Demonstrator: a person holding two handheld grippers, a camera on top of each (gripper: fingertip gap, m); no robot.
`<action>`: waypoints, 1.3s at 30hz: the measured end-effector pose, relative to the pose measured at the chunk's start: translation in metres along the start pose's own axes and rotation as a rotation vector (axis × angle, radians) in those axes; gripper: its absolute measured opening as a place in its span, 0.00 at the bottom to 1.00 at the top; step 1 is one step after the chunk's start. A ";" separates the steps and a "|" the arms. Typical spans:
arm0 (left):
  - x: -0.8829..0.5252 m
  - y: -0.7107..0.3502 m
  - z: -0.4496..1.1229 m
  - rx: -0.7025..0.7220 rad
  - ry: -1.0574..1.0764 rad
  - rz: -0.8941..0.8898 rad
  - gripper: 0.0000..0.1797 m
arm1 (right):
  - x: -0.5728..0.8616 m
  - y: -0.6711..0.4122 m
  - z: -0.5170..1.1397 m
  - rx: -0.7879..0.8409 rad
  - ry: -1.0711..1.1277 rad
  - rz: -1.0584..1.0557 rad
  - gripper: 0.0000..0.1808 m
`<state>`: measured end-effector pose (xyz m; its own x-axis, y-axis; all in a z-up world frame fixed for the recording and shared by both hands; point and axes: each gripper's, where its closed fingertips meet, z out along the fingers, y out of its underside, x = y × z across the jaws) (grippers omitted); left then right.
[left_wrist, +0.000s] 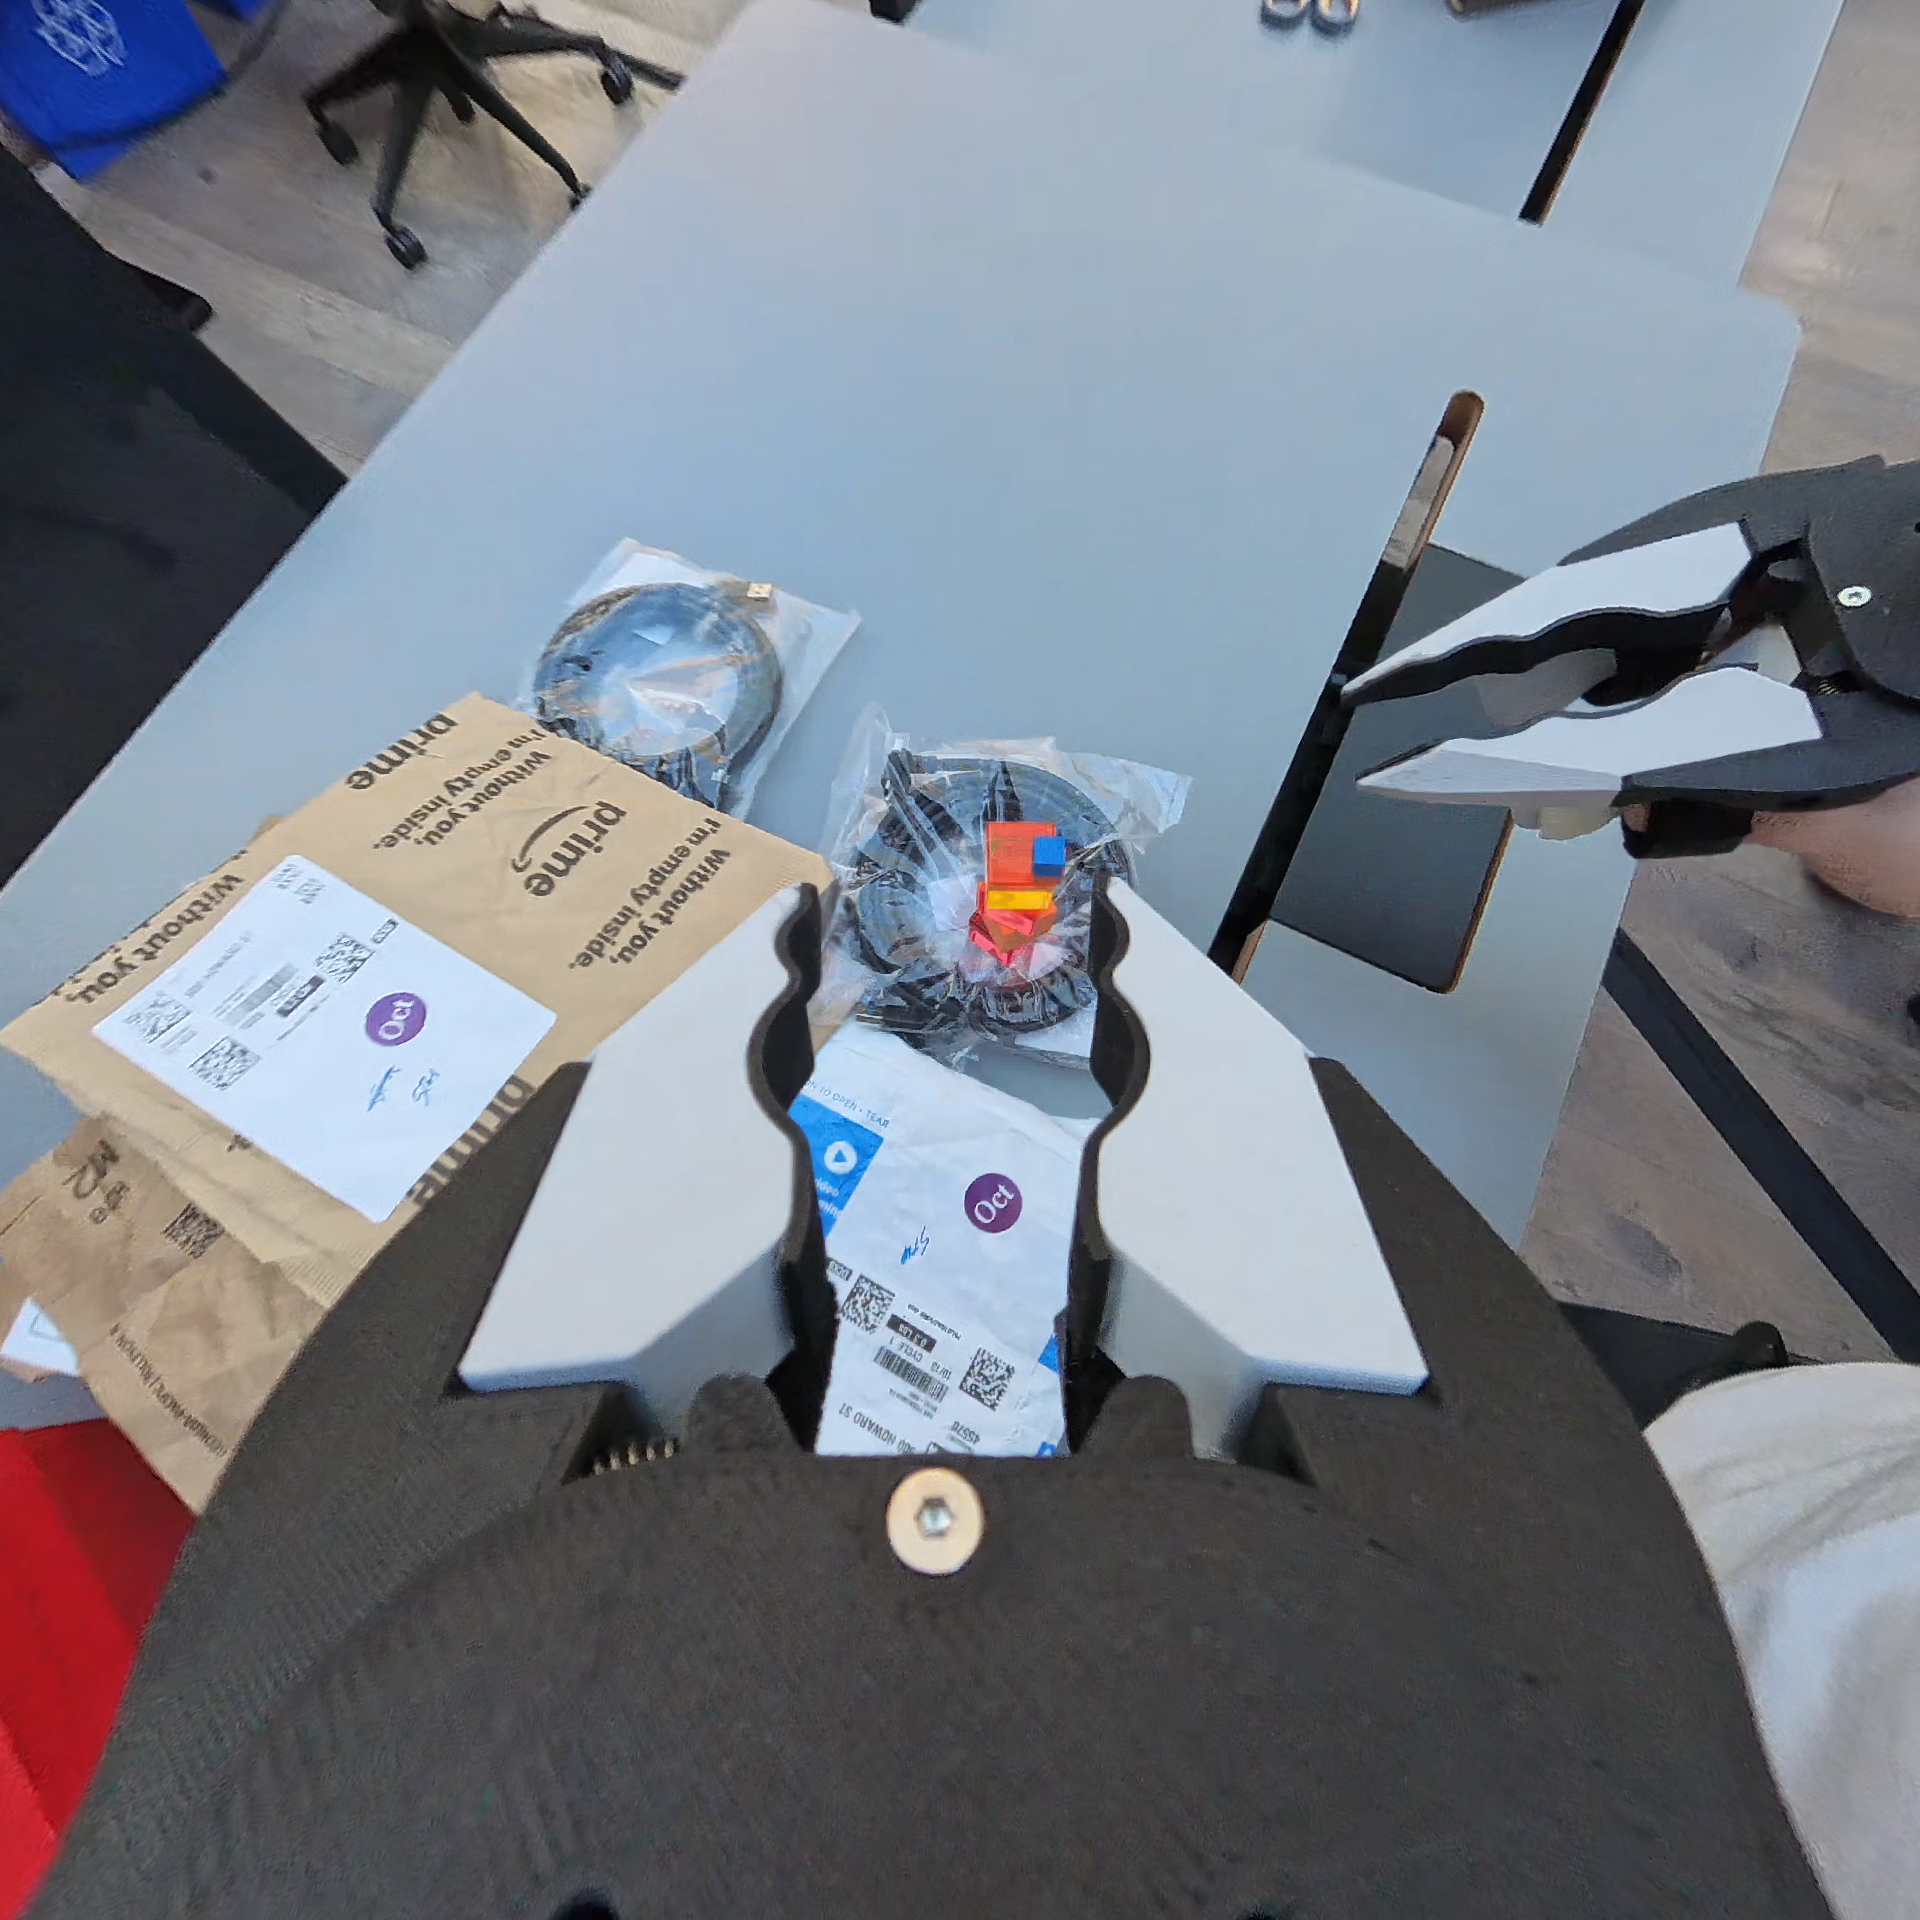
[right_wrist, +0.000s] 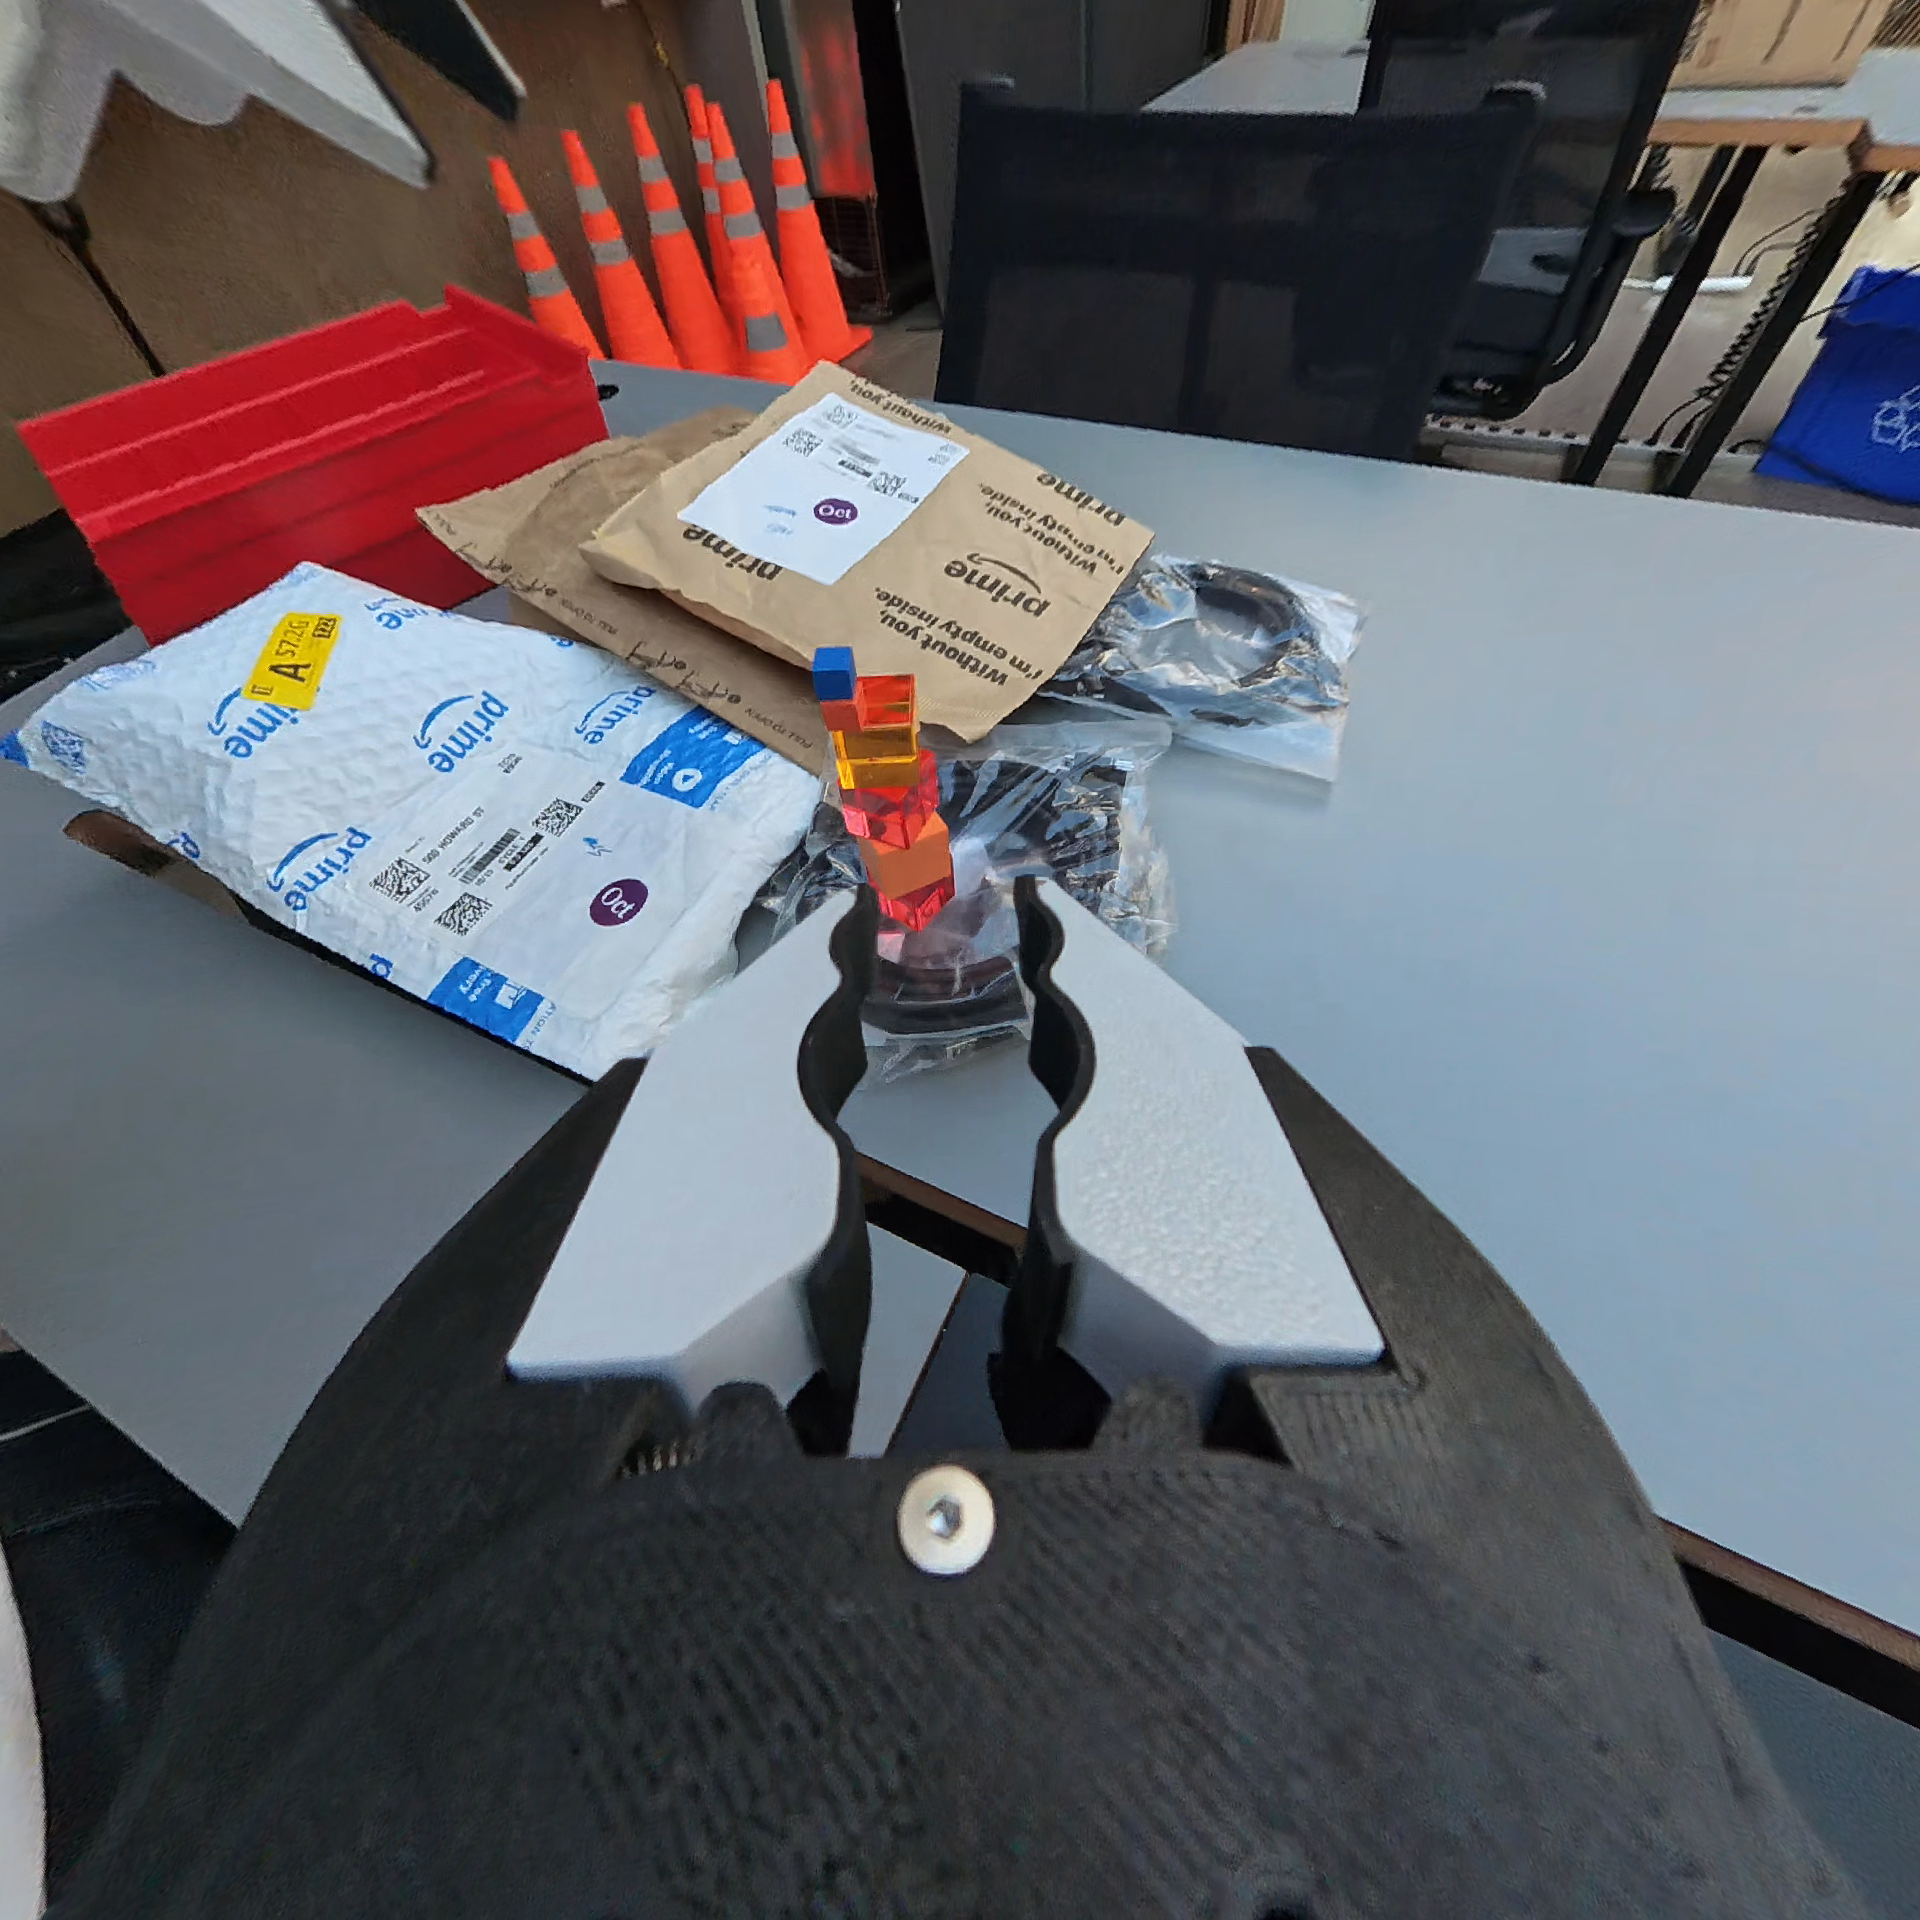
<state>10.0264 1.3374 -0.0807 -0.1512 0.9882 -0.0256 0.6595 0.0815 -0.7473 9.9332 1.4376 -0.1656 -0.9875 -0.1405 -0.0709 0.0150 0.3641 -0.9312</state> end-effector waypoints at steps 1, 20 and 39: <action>-0.001 0.003 -0.014 0.039 -0.019 -0.006 0.30 | -0.002 -0.001 -0.002 0.020 0.010 0.001 0.15; 0.026 0.125 -0.205 0.420 -0.121 0.006 0.48 | -0.104 -0.054 -0.049 0.262 0.326 -0.085 0.38; 0.104 0.239 -0.343 0.469 -0.028 -0.003 0.44 | -0.296 -0.140 -0.114 0.098 0.578 -0.133 0.01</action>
<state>10.4205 1.5037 -0.0339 -0.1762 0.9837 -0.0361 0.2559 0.0104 -0.9667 10.2053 1.5329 0.0266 -0.9065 0.3548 0.2290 -0.1275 0.2871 -0.9494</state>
